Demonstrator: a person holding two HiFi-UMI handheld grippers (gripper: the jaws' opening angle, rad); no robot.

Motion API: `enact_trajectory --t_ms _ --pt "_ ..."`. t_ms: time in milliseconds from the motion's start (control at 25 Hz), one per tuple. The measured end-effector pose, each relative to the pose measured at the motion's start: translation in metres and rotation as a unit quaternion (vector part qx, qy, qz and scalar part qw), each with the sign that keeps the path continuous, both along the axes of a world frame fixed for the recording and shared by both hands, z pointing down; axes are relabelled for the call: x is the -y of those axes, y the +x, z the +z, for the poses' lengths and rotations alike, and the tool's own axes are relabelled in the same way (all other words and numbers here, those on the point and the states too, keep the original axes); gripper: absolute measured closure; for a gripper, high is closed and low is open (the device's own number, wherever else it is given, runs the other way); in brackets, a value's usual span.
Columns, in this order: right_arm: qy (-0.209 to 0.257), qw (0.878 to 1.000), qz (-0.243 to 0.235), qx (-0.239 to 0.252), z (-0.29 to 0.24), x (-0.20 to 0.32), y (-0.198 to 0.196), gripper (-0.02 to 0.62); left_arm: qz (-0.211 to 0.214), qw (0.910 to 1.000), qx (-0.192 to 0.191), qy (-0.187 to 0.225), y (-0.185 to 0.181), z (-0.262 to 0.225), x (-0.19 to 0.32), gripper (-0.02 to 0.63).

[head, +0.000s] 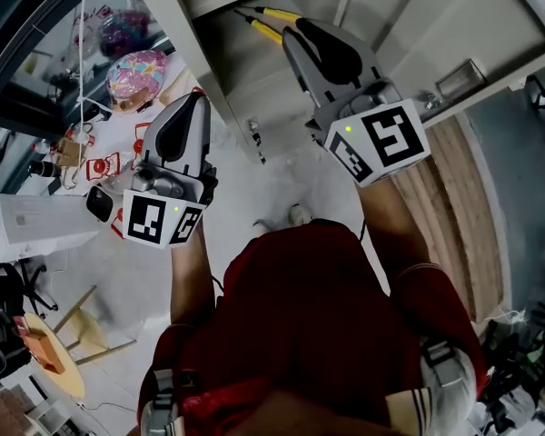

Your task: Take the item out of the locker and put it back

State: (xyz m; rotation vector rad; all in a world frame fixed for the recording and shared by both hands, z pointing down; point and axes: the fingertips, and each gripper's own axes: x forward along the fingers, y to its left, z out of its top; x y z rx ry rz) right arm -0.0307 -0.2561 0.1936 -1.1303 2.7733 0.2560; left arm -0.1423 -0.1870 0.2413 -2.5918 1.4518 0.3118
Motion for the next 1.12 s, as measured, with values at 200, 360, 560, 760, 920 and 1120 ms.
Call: enact_trajectory --t_ms 200,360,560,760,920,1120 --pt "-0.005 1.000 -0.013 -0.002 0.020 -0.019 -0.001 0.557 0.002 1.0000 0.001 0.000 0.005 -0.001 -0.004 0.598" --pt "-0.013 1.000 -0.027 0.007 0.037 -0.033 -0.002 0.573 0.002 1.0000 0.003 0.000 0.008 0.003 -0.008 0.598" --pt "-0.025 0.999 -0.041 0.006 0.055 -0.045 -0.004 0.590 0.002 1.0000 0.004 -0.002 0.014 0.006 -0.012 0.598" --pt "-0.033 0.998 -0.055 0.002 0.071 -0.051 -0.011 0.598 0.003 1.0000 0.006 -0.006 0.016 0.011 -0.010 0.598" --pt "-0.041 0.997 -0.067 -0.001 0.082 -0.056 -0.014 0.598 0.005 0.9999 0.008 -0.012 0.020 0.018 -0.010 0.598" --pt "-0.048 0.996 -0.072 -0.001 0.088 -0.057 -0.011 0.598 0.007 0.9998 0.009 -0.017 0.025 0.023 -0.009 0.598"
